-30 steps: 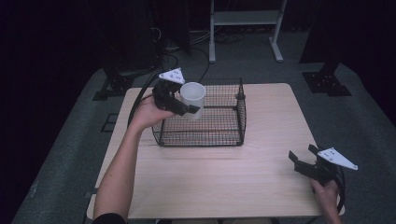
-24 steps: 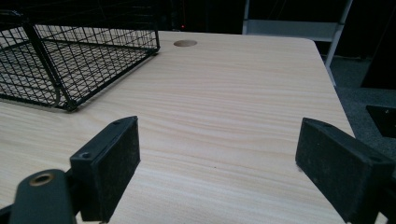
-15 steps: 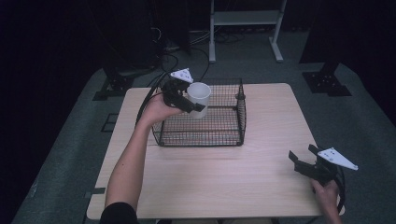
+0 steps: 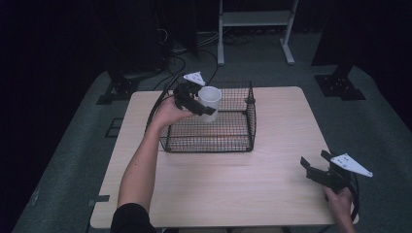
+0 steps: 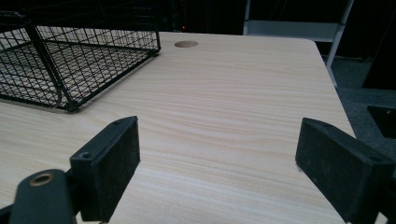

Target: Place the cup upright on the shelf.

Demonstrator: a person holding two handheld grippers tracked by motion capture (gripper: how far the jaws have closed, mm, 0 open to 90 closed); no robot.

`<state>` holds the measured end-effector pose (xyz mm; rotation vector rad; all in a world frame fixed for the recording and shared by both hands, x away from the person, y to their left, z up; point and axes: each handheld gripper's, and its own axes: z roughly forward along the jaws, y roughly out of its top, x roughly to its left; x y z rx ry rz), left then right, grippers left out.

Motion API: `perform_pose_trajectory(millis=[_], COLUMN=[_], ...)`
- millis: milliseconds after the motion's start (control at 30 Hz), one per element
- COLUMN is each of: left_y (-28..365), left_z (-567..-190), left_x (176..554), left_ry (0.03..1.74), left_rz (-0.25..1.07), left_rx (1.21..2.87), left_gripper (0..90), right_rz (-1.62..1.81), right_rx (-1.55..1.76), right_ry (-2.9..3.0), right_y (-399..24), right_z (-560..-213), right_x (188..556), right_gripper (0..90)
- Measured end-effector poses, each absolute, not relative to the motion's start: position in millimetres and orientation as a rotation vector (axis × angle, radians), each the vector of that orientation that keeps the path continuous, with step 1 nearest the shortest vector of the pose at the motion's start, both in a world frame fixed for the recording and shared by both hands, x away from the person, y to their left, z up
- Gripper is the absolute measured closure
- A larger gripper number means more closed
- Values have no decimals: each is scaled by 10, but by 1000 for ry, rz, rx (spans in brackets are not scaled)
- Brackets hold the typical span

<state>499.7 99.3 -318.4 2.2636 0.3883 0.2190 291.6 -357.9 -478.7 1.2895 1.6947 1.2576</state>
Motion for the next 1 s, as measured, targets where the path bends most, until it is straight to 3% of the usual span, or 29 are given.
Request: perform_pose_trajectory(millis=[1000], left_y=[824], left_z=[-3593], left_x=[5238], left_ry=[433], left_rz=[181], left_rx=[2308], left_gripper=[216], right_rz=[1259], right_rx=[1286], right_ry=[1695], right_y=[-3581], right_z=[-4788], right_x=[2915], right_gripper=[130])
